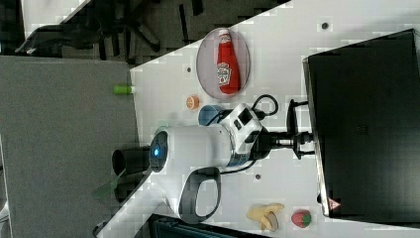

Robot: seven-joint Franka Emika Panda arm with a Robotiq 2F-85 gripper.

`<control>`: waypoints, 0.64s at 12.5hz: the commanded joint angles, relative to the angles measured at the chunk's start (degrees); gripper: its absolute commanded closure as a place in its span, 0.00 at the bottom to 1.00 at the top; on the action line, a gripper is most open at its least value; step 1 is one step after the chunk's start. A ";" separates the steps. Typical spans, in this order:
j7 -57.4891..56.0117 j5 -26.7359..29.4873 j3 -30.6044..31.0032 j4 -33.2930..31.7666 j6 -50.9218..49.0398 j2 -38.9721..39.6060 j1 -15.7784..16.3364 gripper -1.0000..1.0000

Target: Flap open oven.

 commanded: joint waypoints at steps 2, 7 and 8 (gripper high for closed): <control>-1.72 -0.19 1.90 -0.66 0.16 -0.22 1.48 0.82; 6.90 -5.67 6.00 -3.21 0.23 0.08 3.54 0.82; 11.70 -8.64 6.84 -3.53 0.12 0.28 4.06 0.82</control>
